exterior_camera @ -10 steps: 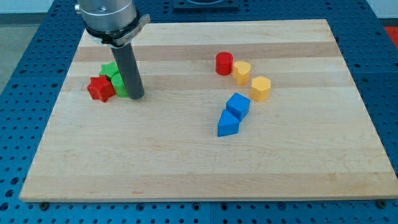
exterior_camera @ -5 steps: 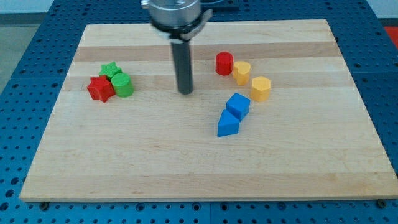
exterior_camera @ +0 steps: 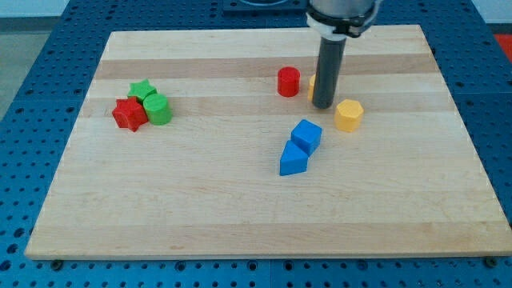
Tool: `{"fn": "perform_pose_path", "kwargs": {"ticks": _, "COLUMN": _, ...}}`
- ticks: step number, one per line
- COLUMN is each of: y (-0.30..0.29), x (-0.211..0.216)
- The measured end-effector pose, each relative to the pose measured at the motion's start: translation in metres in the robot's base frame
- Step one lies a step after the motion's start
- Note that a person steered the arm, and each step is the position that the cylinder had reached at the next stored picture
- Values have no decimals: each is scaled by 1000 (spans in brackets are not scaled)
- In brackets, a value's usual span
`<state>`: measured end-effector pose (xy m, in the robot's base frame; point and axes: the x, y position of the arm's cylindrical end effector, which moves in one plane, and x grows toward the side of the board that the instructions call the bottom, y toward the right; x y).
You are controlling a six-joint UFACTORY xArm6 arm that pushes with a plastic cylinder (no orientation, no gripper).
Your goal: Move the yellow heart diagonally top right to the yellow hexagon
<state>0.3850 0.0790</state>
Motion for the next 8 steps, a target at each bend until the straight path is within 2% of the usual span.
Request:
{"fn": "perform_pose_path", "kwargs": {"ticks": 1, "y": -20, "x": -9}}
{"fn": "perform_pose_path", "kwargs": {"ticks": 2, "y": -16, "x": -37}}
{"fn": "perform_pose_path", "kwargs": {"ticks": 4, "y": 48, "x": -63}}
{"fn": "perform_pose_path", "kwargs": {"ticks": 6, "y": 91, "x": -51}}
{"fn": "perform_pose_path", "kwargs": {"ticks": 8, "y": 87, "x": -33}}
